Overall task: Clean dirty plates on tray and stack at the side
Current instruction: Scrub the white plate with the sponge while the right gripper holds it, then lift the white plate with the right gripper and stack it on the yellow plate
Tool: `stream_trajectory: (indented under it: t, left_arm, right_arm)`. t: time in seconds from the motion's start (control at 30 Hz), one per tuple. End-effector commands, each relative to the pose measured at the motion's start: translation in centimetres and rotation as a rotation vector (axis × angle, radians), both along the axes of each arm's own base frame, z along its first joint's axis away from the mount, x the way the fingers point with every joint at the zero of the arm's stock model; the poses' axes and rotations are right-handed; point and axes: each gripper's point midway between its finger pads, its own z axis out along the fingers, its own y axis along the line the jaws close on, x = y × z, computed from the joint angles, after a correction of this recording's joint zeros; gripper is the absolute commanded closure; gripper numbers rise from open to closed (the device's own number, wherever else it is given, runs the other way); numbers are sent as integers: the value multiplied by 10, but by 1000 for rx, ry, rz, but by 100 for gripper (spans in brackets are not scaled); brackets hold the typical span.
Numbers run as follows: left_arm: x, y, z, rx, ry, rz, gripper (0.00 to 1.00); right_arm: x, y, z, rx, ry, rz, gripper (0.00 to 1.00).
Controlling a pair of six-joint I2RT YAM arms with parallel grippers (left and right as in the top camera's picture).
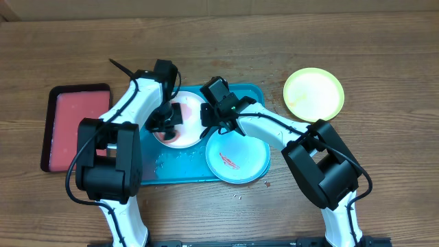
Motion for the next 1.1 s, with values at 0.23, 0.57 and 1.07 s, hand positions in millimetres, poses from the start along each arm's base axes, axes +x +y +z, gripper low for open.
stream_trajectory:
  t: [0.23,0.57,1.07]
  left_arm:
    - [19,70,54,224,-47,195,95]
    - [41,111,188,107,-431,416,96]
    - [-38,241,174,152,-336,801,96]
  right_arm:
    - [11,-6,6,-23,-32,-18,96]
    - [17,23,63,-71,-220,212,96]
    - [8,35,212,-1016,-925,335,96]
